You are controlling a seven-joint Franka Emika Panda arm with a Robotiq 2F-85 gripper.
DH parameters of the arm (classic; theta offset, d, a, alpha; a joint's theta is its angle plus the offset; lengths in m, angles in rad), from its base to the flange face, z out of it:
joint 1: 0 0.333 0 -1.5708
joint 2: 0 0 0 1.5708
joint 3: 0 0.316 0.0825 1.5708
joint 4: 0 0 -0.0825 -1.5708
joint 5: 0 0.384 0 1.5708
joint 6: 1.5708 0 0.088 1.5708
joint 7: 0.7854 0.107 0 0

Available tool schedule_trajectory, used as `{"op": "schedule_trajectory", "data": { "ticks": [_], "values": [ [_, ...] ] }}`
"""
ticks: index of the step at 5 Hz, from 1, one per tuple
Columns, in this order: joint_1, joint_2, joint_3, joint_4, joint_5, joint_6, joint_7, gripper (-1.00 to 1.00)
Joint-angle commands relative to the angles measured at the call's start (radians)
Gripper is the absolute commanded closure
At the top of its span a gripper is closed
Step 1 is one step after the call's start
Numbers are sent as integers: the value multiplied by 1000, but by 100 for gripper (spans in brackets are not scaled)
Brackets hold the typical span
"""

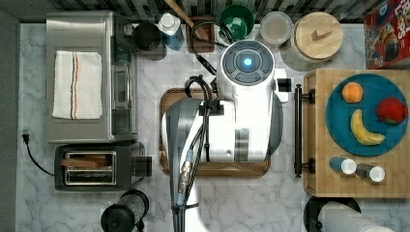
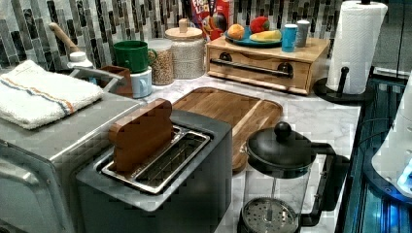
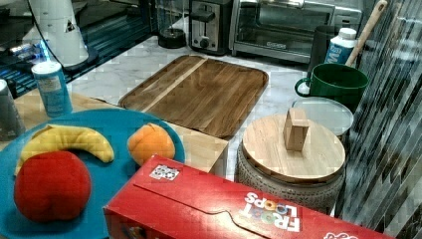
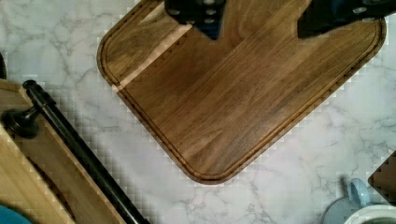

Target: Open the drawer.

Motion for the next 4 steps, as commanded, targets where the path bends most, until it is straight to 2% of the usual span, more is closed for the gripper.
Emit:
{"op": "schedule_trajectory", "data": {
  "ticks": [1,2,4],
  "values": [
    [-4,0,4,-1,-1,0,-1,-100],
    [-4,0,4,-1,-1,0,-1,-100],
    [-34,-1,-6,-41,-5,13,-148,-100]
  ]
}}
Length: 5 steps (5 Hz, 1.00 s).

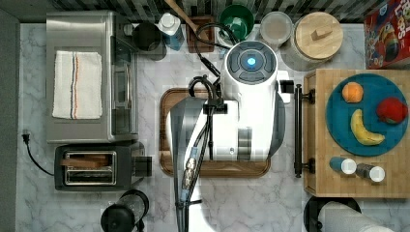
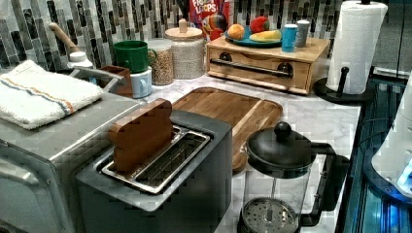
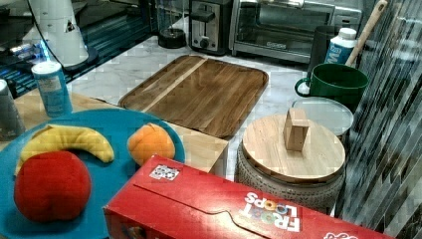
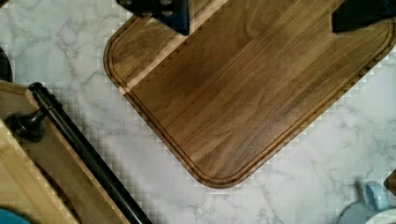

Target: Open the drawer.

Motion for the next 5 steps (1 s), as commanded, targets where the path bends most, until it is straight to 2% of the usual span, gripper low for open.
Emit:
{"op": "schedule_trajectory", "data": {
  "ticks": [1,2,3,5],
  "values": [
    [-82,-37,25,-104,-55,87,-291,-100],
    [-84,-29,-18,-116,-57,90,-458,-100],
    [-109,-39,-34,-159,-80,137,-585,-100],
    [-142,-39,-66,-210,-118,220,-735,-100]
  ]
}}
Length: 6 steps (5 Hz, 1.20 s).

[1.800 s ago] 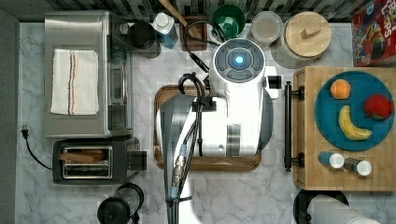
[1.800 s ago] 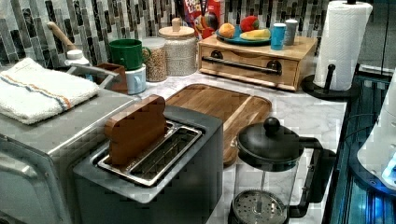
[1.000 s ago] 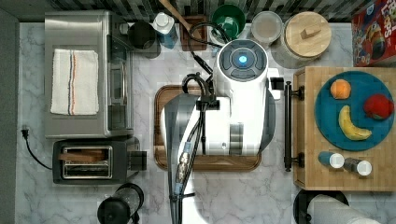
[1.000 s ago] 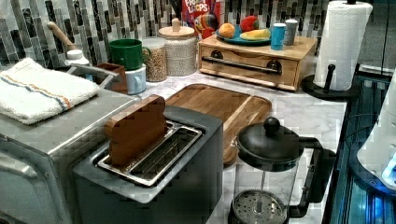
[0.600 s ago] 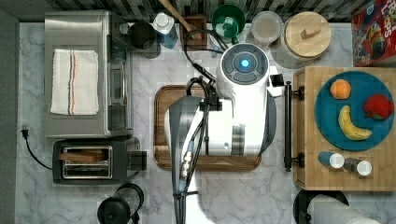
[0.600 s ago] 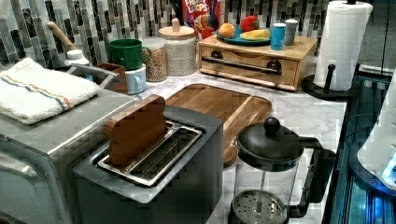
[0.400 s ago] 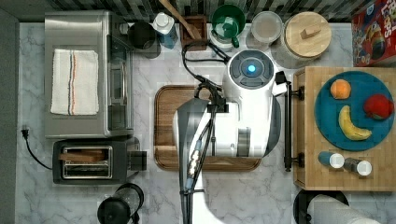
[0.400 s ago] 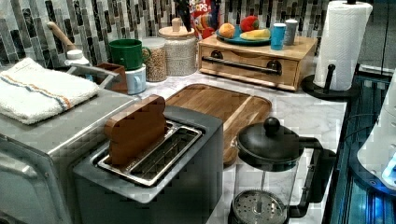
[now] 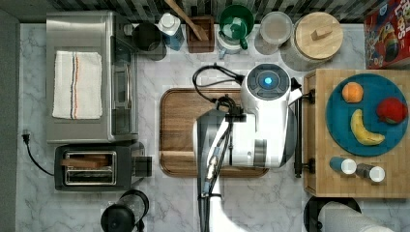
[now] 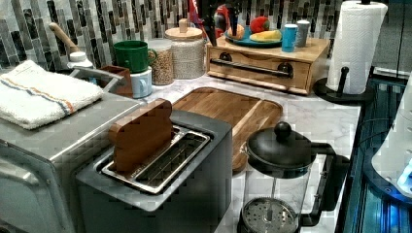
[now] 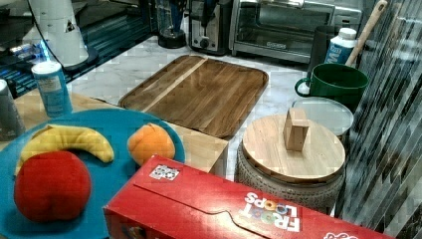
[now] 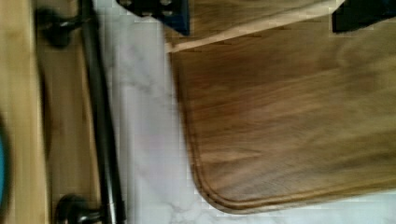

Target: Open the drawer.

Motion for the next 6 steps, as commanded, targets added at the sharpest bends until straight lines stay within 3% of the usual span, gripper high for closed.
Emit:
{"op": "schedule_trajectory", "data": {
  "ticks": [1,2,4,6],
  "values": [
    [-76,-39,-77,-23,-51,105,-194,-100],
    [-111,-29,-67,-44,-40,155,-228,-100],
    [-96,-41,-78,-62,-49,176,-252,-100],
    [-98,-51,-88,-68,2,186,-304,-100]
  ]
}}
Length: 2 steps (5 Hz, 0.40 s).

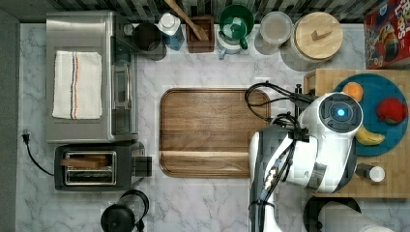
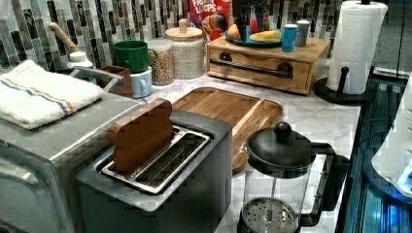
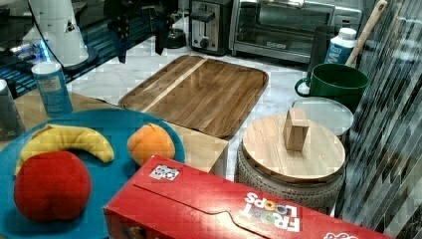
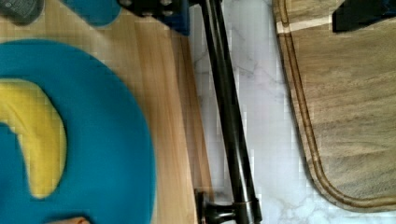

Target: Open the drawer.

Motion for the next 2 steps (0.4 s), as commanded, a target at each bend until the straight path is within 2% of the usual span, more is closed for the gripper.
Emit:
{"op": "schedule_trajectory", "data": {
  "ticks": [1,2],
  "values": [
    [23,-35,26,-4,64,64,-104,-100],
    [19,-50,23,-24,94,103,-124,-100]
  ]
}}
